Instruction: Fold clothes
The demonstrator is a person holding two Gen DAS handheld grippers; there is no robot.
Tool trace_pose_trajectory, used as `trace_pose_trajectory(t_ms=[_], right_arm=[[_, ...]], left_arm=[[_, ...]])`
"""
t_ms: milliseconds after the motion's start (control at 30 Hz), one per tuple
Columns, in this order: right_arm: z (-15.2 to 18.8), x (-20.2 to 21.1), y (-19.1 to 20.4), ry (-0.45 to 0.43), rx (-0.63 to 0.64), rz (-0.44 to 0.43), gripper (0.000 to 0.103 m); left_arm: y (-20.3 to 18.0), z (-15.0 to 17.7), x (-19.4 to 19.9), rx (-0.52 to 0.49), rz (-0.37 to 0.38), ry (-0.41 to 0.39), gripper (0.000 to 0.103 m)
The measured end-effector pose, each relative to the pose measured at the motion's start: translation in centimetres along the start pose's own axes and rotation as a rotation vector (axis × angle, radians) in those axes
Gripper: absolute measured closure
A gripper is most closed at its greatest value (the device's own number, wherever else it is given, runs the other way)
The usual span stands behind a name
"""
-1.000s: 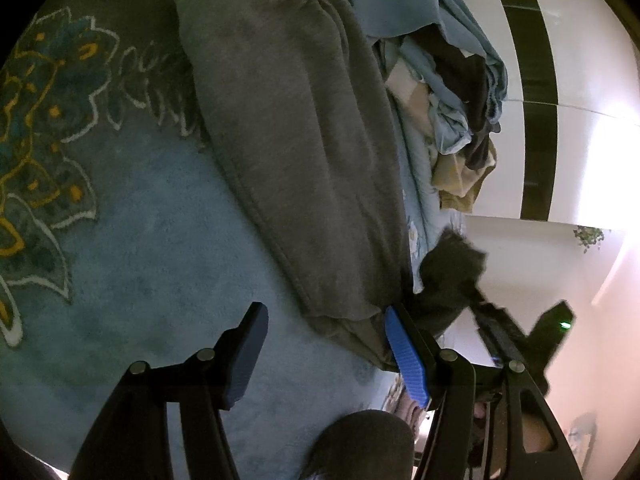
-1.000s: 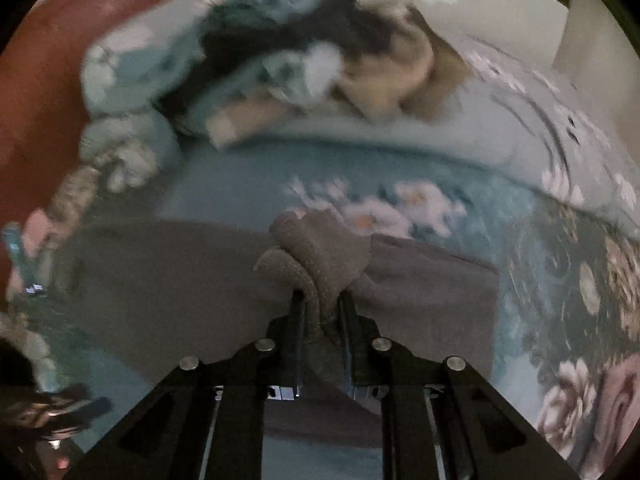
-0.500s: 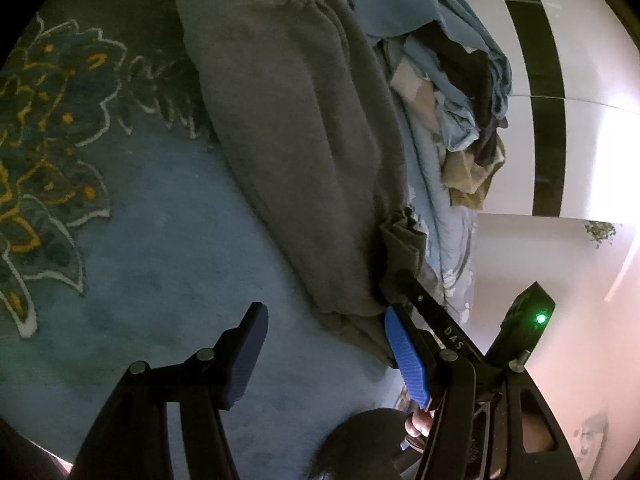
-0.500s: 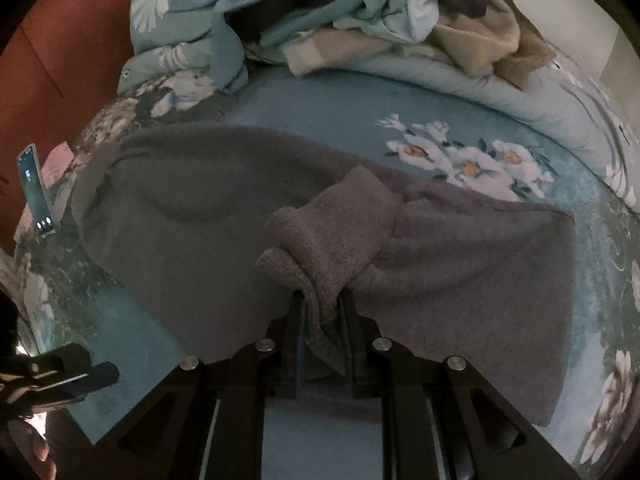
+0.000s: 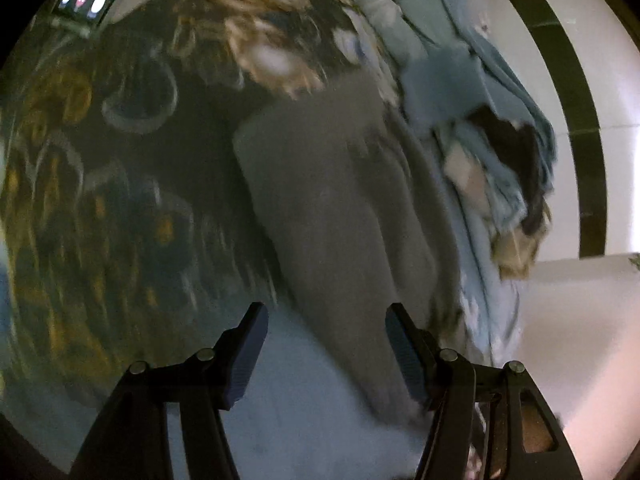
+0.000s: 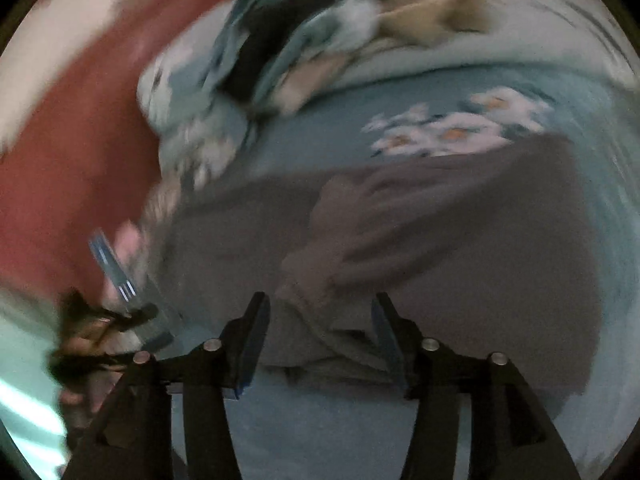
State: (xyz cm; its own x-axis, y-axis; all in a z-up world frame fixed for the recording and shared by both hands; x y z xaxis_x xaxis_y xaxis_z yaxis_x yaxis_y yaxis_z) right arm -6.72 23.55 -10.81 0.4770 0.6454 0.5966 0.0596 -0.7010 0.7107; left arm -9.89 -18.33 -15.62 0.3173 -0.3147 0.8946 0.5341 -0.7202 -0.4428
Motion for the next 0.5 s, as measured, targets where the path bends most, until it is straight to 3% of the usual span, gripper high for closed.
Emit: trace_pose_trajectory(t_ms=[200, 400, 433, 467, 500], right_arm=[[-0.5, 3.6, -5.9, -0.175, -0.315, -0.187, 0.048], [-1.0, 2.9, -6.2, -0.161, -0.34, -0.223, 0.048], [-1.0, 2.7, -6.0, -0.158, -0.335, -0.226, 0.048], [-1.1, 2.6, -5.9, -0.156, -0.332, -0.228, 0.048], [-1.1, 2.7, -6.0, -0.157, -0.334, -0.232, 0.048]], left_arm=[[1.1, -3.3, -2.3, 0.147, 0.053, -0.005, 0.038], [1.0, -3.5, -3.1, 0.227, 0.043, -0.048, 0.041], [0.7, -3.5, -2.9, 0.221, 0.012, -0.054, 0.05], [0.5, -3.5, -2.8, 0.214, -0.019, -0.06, 0.068], [0.1, -3.5, -2.6, 0.201, -0.046, -0.068, 0.073]])
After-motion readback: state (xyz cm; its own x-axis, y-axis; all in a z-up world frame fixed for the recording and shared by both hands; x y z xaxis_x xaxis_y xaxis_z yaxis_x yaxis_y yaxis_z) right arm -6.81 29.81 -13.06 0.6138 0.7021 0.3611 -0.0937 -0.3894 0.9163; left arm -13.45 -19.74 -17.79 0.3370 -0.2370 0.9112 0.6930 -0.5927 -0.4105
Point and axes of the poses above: each gripper's, at about its wrist camera, not at the fingertips, and x roughly against the way its jaws point, y to its left, z to its underside, the point moved 1 cm from there along -x, roughly the way its jaws point, and after that the axes turned 14 degrees about -z, right-handed, at the moved point
